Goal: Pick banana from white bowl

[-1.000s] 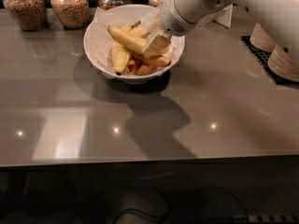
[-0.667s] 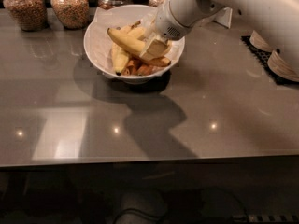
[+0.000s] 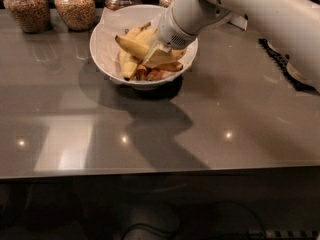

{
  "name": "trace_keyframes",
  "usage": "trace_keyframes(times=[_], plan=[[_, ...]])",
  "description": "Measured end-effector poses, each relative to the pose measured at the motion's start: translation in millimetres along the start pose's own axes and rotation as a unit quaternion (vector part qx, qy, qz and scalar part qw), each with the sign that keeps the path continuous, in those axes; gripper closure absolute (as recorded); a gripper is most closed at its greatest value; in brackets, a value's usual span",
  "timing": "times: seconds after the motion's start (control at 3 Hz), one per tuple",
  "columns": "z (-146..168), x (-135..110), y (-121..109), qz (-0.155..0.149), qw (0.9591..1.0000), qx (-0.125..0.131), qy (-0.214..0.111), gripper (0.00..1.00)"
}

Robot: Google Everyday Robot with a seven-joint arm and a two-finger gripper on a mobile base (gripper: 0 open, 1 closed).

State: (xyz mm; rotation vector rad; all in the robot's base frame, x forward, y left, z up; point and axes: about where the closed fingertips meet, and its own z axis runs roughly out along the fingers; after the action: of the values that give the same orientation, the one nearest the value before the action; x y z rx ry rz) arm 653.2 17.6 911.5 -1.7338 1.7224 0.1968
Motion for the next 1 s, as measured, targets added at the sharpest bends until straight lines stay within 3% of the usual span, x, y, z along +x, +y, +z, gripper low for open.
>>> trace_keyframes(times=[0.33, 0.67, 1.0], plan=[[-12.9, 4.8, 3.4, 0.005, 1.0000, 0.002, 0.001, 0.89], [-43.4, 11.0, 5.2, 0.002, 0.9998, 0.012, 0.013, 1.00], [-81.2, 14.4, 9.7, -0.012, 0.9991, 0.024, 0.033, 1.00]])
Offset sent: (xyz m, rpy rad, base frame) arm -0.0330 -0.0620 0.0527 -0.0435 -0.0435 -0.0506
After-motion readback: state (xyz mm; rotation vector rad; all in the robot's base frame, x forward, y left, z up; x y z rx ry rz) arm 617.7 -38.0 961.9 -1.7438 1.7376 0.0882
